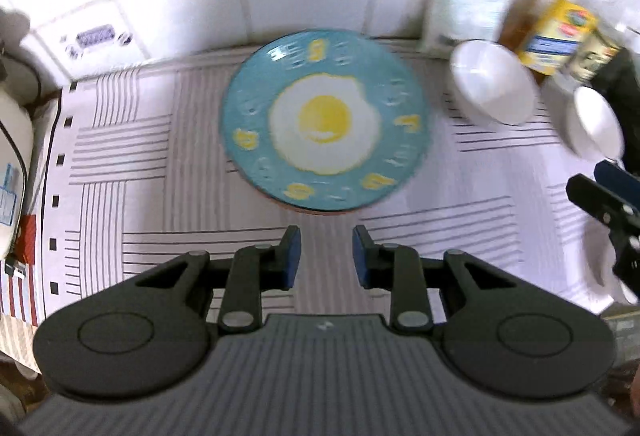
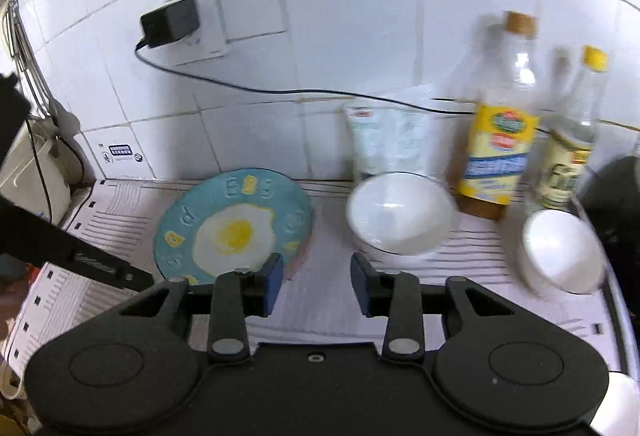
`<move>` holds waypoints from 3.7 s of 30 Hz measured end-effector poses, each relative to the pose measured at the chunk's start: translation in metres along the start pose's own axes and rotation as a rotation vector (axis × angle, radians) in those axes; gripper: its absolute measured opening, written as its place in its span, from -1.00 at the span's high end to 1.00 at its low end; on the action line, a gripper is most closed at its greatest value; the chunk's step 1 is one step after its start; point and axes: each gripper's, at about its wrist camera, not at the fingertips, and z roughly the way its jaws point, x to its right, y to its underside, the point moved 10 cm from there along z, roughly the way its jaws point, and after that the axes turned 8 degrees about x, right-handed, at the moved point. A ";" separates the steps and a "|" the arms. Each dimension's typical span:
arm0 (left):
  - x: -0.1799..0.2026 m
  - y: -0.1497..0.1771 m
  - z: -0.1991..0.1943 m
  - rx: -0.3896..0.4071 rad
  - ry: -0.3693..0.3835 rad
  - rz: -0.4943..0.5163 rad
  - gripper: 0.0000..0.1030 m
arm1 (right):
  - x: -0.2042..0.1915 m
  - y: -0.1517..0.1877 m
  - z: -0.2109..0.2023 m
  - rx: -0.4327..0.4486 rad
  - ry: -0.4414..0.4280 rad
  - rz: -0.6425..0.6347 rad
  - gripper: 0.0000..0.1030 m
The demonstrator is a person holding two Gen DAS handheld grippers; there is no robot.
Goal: Organize plates and bowls
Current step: 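Move the left tool to the white bowl beside the stove, then close the left tool on the white bowl rim, then carry the white bowl with the left tool and set it down near the plates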
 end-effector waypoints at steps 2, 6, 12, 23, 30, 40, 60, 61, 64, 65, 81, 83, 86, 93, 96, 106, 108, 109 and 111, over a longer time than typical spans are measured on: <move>0.018 0.003 -0.011 0.011 0.003 0.011 0.43 | 0.021 0.000 -0.016 -0.005 0.022 -0.002 0.15; 0.056 0.012 -0.030 0.029 0.009 0.013 0.33 | 0.055 0.003 -0.045 -0.001 0.012 -0.007 0.15; 0.112 0.028 -0.053 0.054 0.010 0.045 0.07 | 0.092 0.015 -0.090 0.045 -0.018 -0.032 -0.12; 0.209 0.065 -0.065 0.045 0.025 0.100 -0.18 | 0.159 0.047 -0.138 0.082 0.018 -0.021 -0.38; 0.255 0.084 -0.057 0.045 0.021 0.115 -0.34 | 0.206 0.076 -0.151 0.057 0.070 0.024 -0.40; 0.299 0.092 -0.035 0.051 0.093 0.061 -0.38 | 0.249 0.122 -0.148 0.033 0.067 0.128 -0.50; 0.343 0.097 0.045 0.007 0.186 0.074 -0.31 | 0.251 0.187 -0.098 0.021 0.007 0.061 -0.80; 0.344 0.098 0.049 -0.002 0.188 0.085 -0.31 | 0.251 0.187 -0.093 0.022 0.001 0.055 -0.80; 0.350 0.102 0.058 -0.020 0.194 0.123 -0.18 | 0.251 0.187 -0.081 0.017 0.005 0.024 -0.80; 0.351 0.103 0.060 -0.027 0.193 0.122 -0.14 | 0.250 0.187 -0.077 0.014 -0.002 0.015 -0.80; 0.359 0.102 0.066 -0.032 0.209 0.133 0.76 | 0.236 0.178 -0.058 0.096 -0.022 0.020 -0.84; 0.354 0.102 0.063 -0.037 0.210 0.123 0.75 | 0.235 0.177 -0.058 0.082 -0.024 0.033 -0.84; 0.345 0.102 0.058 -0.049 0.208 0.103 0.75 | 0.229 0.175 -0.059 0.081 -0.043 0.023 -0.84; 0.309 0.096 0.044 -0.068 0.171 0.029 0.75 | 0.201 0.166 -0.063 0.085 -0.108 -0.032 -0.84; 0.290 0.092 0.035 -0.057 0.149 0.013 0.75 | 0.186 0.160 -0.063 0.091 -0.136 -0.051 -0.84; 0.210 0.084 0.003 -0.030 0.054 -0.071 0.73 | 0.112 0.133 -0.057 0.102 -0.290 -0.128 -0.84; 0.193 0.081 -0.004 -0.018 0.032 -0.088 0.73 | 0.096 0.128 -0.056 0.108 -0.322 -0.147 -0.84; 0.184 0.080 -0.007 -0.013 0.020 -0.094 0.73 | 0.087 0.125 -0.055 0.108 -0.336 -0.154 -0.84; 0.166 0.079 -0.013 -0.004 -0.001 -0.111 0.72 | 0.069 0.118 -0.052 0.112 -0.370 -0.171 -0.84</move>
